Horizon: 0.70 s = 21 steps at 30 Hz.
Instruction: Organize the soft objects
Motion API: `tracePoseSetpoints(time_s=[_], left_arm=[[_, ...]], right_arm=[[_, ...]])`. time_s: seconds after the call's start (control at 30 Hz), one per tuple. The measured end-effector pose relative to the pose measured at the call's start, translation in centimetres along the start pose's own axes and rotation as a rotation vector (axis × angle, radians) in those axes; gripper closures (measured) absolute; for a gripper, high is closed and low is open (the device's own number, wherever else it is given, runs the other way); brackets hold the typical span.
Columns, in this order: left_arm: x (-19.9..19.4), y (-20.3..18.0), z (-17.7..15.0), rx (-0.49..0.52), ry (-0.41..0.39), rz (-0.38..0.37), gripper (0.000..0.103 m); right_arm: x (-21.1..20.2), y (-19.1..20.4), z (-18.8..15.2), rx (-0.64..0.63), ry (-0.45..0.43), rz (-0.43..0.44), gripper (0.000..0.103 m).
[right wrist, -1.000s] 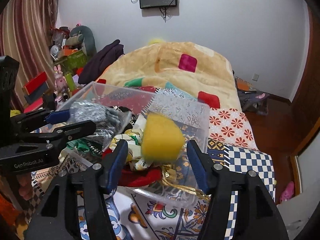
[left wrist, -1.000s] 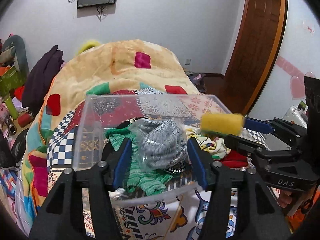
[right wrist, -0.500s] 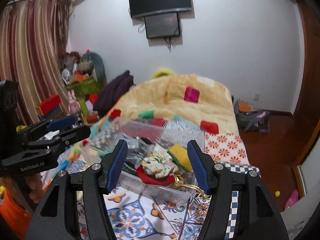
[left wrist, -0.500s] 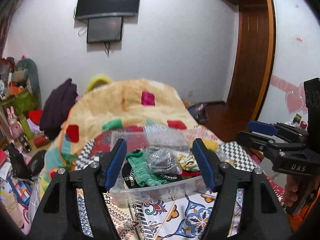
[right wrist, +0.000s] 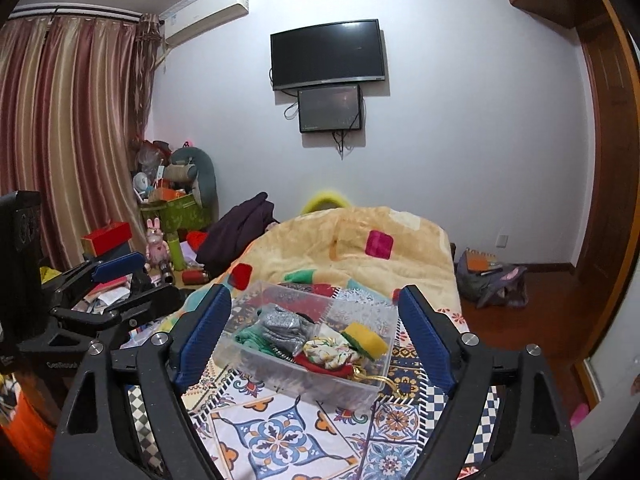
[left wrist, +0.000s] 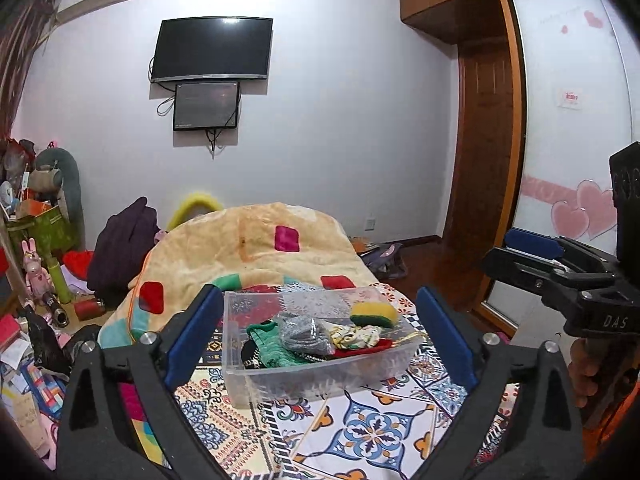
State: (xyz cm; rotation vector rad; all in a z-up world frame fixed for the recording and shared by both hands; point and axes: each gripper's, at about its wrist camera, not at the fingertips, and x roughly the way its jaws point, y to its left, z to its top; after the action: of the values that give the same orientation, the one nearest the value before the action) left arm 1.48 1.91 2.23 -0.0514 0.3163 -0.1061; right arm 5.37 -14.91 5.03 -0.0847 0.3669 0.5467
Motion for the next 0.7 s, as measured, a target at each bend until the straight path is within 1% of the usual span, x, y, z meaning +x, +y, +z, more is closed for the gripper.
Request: tracePoseSetpoints(time_s=[0.1, 0.13, 0.7], left_arm=[[-0.4, 0.0, -0.2, -0.010, -0.001, -0.010, 0.003], [-0.4, 0.0, -0.3, -0.012, -0.003, -0.009, 0.003], [-0.5, 0.3, -0.5, -0.018, -0.011, 0.001, 0.002]], right_arm=[[-0.2, 0.2, -0.3, 0.000, -0.009, 0.000, 0.012], [-0.3, 0.2, -0.5, 0.000, -0.012, -0.003, 0.012], [-0.3, 0.3, -1.2, 0.000, -0.005, 0.007, 0.012]])
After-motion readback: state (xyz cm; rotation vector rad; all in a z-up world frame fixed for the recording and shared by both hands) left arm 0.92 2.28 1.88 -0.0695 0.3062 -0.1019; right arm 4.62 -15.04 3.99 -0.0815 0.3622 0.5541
